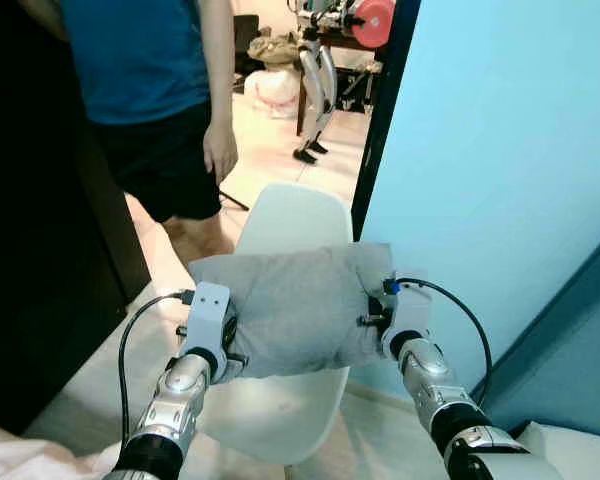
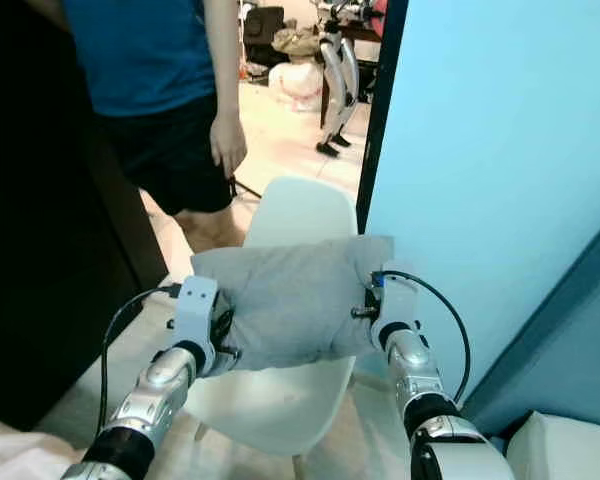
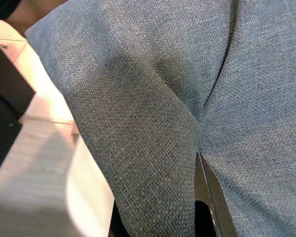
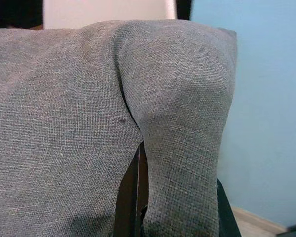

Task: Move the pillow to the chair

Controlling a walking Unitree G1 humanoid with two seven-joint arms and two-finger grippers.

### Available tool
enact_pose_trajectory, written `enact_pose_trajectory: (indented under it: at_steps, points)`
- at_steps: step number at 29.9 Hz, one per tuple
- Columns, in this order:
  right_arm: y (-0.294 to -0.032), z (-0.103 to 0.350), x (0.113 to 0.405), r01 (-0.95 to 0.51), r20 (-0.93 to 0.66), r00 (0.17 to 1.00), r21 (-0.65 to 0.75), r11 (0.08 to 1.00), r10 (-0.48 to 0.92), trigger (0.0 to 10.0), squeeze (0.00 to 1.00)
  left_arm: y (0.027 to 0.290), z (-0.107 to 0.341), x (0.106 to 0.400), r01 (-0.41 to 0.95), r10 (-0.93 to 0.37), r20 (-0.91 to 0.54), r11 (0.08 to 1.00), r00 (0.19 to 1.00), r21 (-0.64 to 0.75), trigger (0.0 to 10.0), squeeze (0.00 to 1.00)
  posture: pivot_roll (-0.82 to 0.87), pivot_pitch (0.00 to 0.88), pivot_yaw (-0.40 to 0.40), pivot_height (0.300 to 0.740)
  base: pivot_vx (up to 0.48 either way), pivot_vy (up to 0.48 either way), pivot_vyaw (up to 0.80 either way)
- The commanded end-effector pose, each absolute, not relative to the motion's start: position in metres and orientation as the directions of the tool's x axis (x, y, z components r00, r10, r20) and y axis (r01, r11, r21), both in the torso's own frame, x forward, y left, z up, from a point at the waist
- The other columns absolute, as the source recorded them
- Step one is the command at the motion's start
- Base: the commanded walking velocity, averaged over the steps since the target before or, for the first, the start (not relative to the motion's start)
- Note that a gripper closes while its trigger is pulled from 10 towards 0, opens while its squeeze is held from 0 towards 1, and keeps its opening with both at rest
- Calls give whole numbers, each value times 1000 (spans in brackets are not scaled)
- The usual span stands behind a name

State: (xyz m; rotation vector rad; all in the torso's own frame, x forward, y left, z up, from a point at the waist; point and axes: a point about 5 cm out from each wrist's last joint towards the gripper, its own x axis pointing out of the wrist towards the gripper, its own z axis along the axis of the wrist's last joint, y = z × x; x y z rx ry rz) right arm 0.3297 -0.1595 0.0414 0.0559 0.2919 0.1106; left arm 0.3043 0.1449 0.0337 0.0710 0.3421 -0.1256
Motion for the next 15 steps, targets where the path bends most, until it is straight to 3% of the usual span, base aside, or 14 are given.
enact_pose_trajectory:
  at_steps: [1,15]
  points:
    - [-153,48,336,-121,-271,953,69,990,136,10000,0,146,39,309,134,-109,-320,989,941,59,10000,0,20,0,-60,740,0,0,0]
    - [-152,45,334,-131,-284,947,84,988,150,10000,0,149,39,309,121,-94,-323,991,942,65,10000,0,18,0,-56,705,0,0,0]
